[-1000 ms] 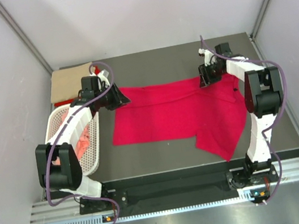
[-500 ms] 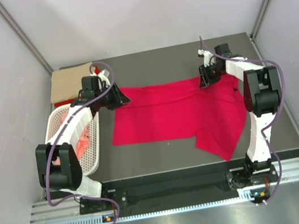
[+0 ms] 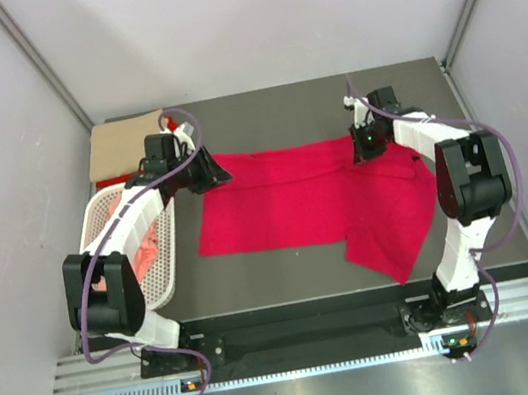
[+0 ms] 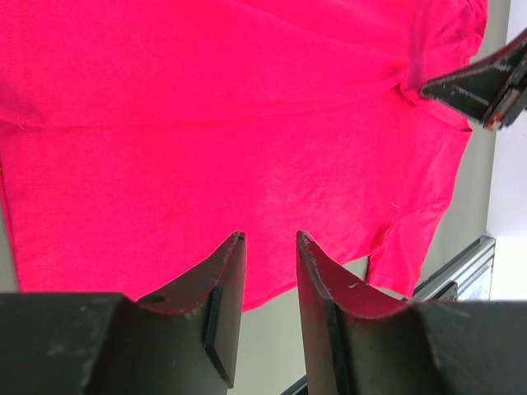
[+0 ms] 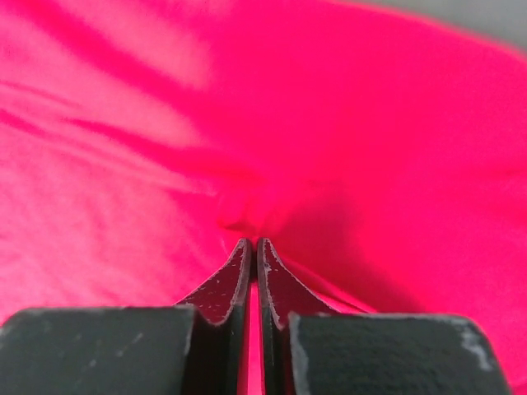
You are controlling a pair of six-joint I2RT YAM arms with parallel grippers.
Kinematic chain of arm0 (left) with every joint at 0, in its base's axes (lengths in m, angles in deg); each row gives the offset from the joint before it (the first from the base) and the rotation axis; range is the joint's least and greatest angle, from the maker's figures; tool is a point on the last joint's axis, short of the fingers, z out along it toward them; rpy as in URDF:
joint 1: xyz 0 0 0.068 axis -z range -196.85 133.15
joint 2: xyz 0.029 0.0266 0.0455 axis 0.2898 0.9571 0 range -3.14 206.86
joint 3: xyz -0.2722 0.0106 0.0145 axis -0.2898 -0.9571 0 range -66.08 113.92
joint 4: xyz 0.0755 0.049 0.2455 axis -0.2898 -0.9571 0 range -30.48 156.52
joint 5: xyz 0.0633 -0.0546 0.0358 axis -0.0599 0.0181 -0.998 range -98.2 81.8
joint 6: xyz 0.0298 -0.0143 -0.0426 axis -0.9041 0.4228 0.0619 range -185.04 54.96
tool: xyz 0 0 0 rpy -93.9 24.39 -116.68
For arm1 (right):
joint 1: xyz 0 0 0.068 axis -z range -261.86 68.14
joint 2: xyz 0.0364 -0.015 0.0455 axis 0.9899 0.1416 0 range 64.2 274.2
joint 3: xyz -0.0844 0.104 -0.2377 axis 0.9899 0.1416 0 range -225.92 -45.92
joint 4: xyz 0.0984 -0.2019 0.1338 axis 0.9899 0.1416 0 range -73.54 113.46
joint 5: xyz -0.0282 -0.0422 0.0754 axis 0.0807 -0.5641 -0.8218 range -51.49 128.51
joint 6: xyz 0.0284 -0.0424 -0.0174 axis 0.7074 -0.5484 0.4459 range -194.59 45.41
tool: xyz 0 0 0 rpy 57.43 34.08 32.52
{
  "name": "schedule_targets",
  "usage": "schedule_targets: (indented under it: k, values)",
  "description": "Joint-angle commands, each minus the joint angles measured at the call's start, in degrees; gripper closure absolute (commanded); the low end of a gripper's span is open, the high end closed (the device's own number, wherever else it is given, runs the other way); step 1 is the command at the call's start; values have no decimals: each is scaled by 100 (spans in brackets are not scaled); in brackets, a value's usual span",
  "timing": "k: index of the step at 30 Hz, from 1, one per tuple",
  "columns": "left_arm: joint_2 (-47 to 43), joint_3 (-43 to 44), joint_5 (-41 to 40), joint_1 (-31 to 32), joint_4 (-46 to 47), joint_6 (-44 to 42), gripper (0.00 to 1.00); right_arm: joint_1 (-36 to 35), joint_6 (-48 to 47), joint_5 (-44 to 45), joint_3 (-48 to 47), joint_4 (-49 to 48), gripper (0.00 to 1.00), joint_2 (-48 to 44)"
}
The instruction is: Fold and stack the t-shirts
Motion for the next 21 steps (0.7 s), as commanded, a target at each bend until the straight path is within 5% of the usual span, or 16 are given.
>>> schedule_targets:
  k: [1,8,12,21]
  values:
    - [-190,18,154,46,340,18,64,-257,414,568,359,-35,99,-602]
    - [-111,18,154,90,305,-17,64,-688,1118,999,1379,70,87,-1410]
    - [-111,106,-109,213,77,-131,63,-679,1504,1422,1415,263,64,-1709]
    - [214,667,-593,881,-3,-17,62,-206,1892,2538,941,140,64,-1684]
